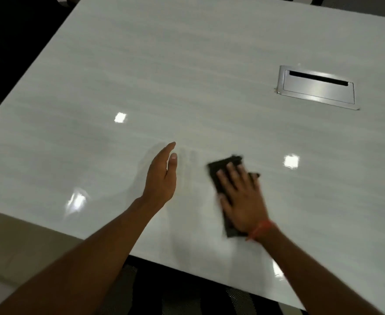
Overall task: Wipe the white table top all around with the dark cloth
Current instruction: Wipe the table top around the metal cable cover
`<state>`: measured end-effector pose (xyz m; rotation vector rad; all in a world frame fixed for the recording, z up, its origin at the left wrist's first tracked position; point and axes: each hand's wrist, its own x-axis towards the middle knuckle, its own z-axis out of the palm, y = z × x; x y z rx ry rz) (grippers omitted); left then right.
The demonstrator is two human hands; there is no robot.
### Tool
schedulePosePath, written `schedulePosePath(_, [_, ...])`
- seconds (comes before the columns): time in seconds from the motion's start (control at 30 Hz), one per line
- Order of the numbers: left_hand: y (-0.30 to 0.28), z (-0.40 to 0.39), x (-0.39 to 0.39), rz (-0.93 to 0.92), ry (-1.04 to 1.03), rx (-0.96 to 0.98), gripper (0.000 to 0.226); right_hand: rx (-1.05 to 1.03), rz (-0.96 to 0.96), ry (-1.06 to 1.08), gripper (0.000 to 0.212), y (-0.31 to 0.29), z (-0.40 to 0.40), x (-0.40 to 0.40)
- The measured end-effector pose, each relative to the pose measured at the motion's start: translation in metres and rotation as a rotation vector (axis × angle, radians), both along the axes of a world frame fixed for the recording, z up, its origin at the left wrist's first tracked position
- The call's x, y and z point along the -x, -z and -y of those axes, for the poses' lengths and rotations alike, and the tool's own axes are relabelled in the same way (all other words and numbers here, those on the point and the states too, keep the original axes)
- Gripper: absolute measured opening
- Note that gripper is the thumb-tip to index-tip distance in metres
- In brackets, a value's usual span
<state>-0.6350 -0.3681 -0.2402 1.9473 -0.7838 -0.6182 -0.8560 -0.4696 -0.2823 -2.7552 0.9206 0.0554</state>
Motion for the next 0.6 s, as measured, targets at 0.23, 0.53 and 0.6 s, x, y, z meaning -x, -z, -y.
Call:
schedulePosePath(0.23, [0.002,-0.046,-0.084,-0.017,0.028,0.049,0.041,-0.017,-0.060,0.394,0.063,0.000,0.052,-0.168])
schedulePosePath(0.53, [-0.001,-0.109,-0.204,0.006,0.008,0.047,0.044,-0.056,0.044,-0.138,0.060,0.000,-0.170,-0.292])
schedulePosePath(0.6, [-0.001,-0.114,-0.209,-0.012,0.019,0.032,0.043,-0.032,0.016,-0.158,0.063,-0.002,-0.192,-0.249])
